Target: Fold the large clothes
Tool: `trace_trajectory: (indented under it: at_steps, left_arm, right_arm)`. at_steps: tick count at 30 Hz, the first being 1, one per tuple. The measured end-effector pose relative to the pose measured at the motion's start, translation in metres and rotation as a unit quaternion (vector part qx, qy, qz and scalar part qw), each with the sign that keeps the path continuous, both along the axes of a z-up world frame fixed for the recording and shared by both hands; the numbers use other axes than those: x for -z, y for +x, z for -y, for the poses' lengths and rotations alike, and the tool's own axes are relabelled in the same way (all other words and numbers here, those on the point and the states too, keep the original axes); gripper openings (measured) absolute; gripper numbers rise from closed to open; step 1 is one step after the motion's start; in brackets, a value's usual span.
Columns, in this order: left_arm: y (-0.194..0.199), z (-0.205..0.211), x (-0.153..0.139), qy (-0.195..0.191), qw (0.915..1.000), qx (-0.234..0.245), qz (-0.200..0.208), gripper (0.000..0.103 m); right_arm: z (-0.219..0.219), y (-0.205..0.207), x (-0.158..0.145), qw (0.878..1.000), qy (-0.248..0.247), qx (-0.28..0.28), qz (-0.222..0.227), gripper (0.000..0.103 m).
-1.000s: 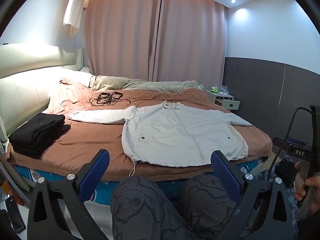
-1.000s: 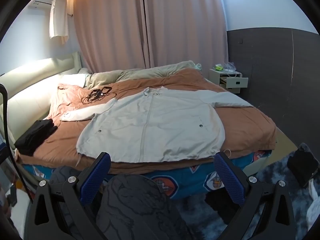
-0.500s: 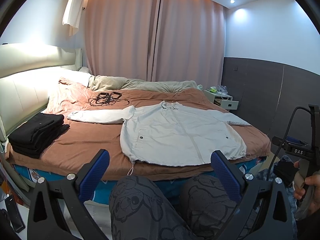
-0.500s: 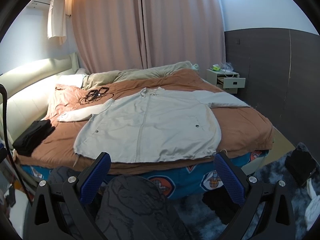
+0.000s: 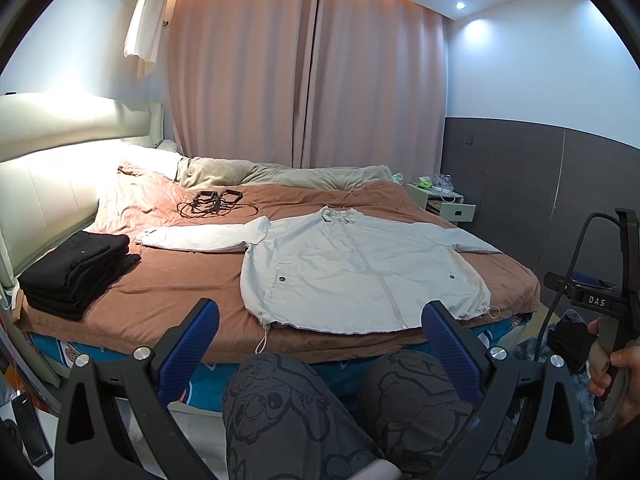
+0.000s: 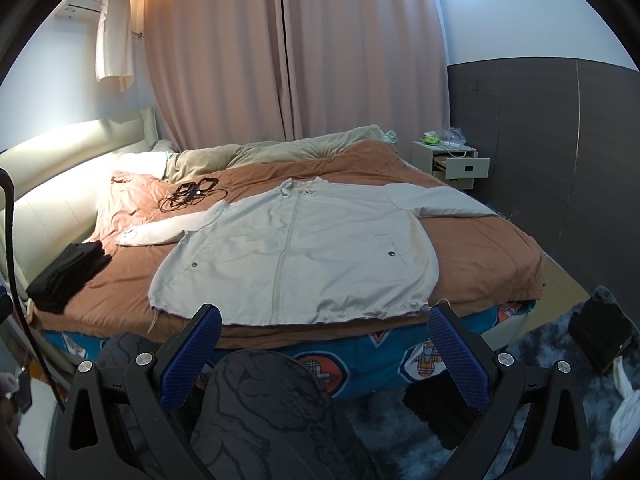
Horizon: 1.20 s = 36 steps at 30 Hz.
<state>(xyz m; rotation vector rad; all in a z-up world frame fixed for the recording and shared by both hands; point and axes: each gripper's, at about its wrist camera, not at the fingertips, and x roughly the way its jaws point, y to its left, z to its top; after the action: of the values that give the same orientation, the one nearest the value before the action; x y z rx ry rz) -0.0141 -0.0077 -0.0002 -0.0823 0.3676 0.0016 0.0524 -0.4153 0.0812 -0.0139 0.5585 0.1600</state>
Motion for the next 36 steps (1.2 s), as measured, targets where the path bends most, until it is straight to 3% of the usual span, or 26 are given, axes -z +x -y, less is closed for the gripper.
trace_trajectory:
  at_steps: [20,36]
  left_arm:
    - [-0.005,0.003,0.0,0.0,0.9999,0.006,0.009,0.103]
    - [0.018,0.002,0.001,0.003,1.0,0.004,0.007,0.103]
  right_arm:
    - [0.01,-0.007,-0.003,1.0,0.003,0.007,0.005,0.103]
    - [0.017,0.013,-0.001,1.0,0.005,0.015,-0.001,0.103]
